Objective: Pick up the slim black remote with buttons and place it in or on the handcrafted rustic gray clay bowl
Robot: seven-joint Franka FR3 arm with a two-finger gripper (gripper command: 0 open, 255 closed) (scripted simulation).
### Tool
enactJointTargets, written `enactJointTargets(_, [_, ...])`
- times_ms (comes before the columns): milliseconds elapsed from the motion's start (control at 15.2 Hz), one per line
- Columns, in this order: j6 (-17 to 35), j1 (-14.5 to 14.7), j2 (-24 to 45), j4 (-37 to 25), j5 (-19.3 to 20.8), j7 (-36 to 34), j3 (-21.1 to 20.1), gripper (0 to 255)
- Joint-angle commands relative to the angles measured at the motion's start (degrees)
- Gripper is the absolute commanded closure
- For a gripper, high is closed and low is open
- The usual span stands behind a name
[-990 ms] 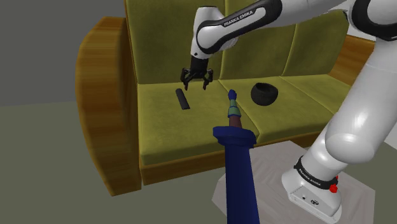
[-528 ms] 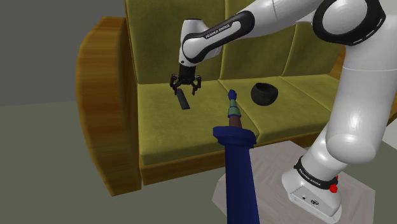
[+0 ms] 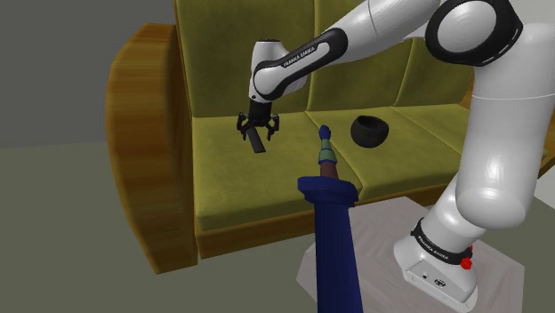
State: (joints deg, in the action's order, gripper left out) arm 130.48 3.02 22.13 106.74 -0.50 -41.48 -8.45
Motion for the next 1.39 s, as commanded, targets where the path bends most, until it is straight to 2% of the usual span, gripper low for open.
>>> enactJointTargets(0, [0.12,0.03,0.08,0.01,0.02,-0.05,0.0,0])
enactJointTargets(264, [0.11,0.03,0.08,0.01,0.02,-0.04,0.0,0])
enactJointTargets(330, [0.11,0.03,0.08,0.01,0.02,-0.04,0.0,255])
enactJointTargets(924, [0.12,0.03,0.08,0.01,0.02,-0.05,0.0,255])
enactJointTargets(1320, [-3.71,-0.11,-2.3,-1.46,-0.29,-0.02,-0.16,255])
